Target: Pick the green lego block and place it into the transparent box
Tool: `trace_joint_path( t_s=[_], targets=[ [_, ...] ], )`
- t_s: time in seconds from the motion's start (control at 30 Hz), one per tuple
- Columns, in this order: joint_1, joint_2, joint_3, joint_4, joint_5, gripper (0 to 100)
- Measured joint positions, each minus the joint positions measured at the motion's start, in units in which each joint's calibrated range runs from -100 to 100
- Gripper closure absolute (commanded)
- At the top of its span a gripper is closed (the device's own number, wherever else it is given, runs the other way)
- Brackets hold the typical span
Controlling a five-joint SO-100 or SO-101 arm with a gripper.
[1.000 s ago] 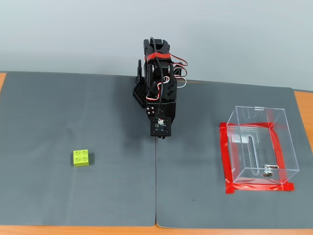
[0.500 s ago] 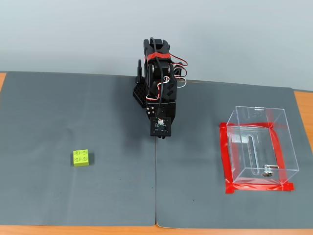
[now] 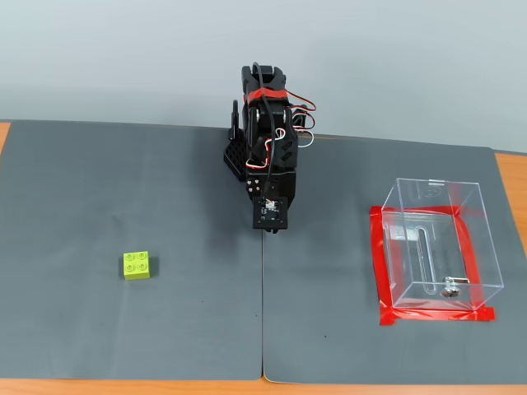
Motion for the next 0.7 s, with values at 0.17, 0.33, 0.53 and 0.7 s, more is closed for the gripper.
trace_joint_path(
  t_s=[0.17,0.33,0.53,0.7],
  targets=[
    [-0.2,0.0,0.0,0.0,0.0,98],
    [-0.3,0.0,0.0,0.0,0.0,98],
    [-0.3,0.0,0.0,0.0,-0.1,98],
    [-0.3,0.0,0.0,0.0,-0.1,98]
  ],
)
